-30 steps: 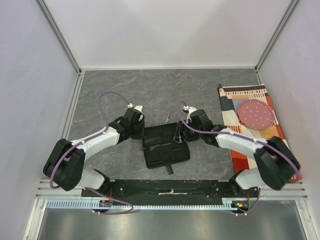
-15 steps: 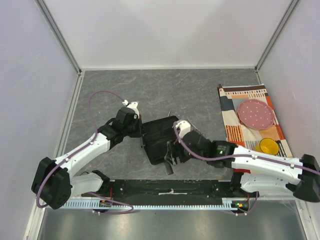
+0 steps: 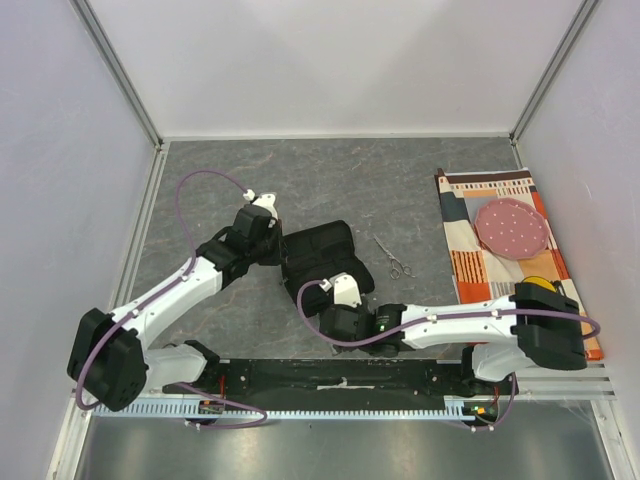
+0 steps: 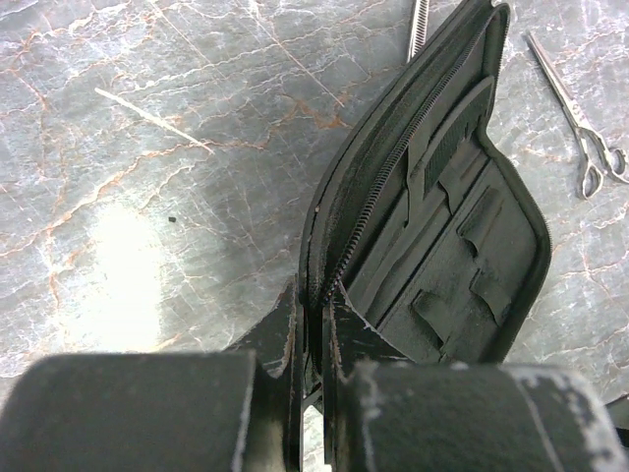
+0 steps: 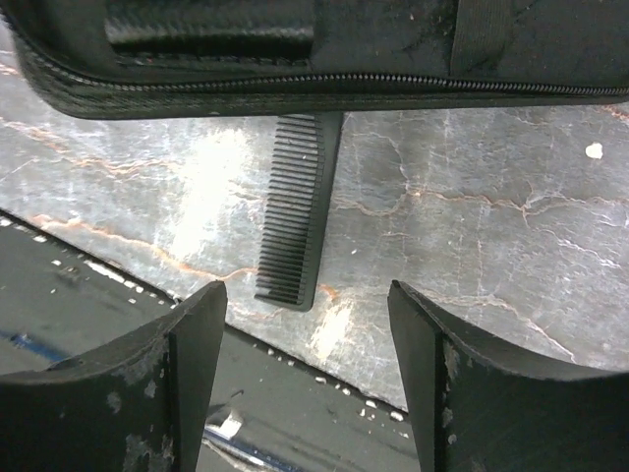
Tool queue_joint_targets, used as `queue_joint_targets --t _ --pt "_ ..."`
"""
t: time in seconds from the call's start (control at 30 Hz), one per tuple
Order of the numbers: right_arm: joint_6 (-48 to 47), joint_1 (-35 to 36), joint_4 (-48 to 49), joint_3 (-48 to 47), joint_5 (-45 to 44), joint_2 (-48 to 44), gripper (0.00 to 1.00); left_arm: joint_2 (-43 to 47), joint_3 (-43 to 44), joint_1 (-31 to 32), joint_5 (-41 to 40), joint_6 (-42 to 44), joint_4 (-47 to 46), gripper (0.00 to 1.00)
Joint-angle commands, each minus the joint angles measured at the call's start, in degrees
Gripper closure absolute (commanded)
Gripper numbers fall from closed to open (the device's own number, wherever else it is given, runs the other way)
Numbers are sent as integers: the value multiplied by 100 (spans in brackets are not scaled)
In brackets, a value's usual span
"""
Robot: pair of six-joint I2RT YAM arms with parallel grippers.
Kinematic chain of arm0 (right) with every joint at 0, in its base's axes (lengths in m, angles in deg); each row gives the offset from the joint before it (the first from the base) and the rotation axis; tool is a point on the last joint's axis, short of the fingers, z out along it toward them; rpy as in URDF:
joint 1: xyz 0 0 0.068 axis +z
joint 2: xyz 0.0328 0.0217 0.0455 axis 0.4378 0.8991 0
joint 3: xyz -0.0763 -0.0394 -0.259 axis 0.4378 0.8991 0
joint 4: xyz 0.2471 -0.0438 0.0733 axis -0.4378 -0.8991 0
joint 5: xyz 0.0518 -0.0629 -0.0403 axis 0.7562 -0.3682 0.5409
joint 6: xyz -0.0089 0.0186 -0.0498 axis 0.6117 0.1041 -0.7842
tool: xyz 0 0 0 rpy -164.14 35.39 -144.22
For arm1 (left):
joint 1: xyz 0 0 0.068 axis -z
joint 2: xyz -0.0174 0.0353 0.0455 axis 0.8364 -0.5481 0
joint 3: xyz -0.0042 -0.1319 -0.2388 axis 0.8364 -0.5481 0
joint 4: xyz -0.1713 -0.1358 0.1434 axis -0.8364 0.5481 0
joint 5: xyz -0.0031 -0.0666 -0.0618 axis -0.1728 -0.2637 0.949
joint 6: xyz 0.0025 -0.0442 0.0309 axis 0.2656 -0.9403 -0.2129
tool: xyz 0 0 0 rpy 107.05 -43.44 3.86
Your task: Sort the hair-cutting tools
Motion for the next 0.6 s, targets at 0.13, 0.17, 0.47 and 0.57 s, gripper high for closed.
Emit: queue_joint_targets --t 0.13,0.17,0.47,0.57 --pt "405 65 391 -166 -423 538 30 -288 171 -77 -191 306 -241 98" --pt "406 65 418 -158 -414 608 30 -305 162 -85 -183 297 -259 98" --pt "406 118 585 -254 -414 1153 40 -314 -23 -94 -104 200 -400 98" --pt "406 179 585 -228 -344 1154 46 -314 -49 -94 -104 191 -408 98"
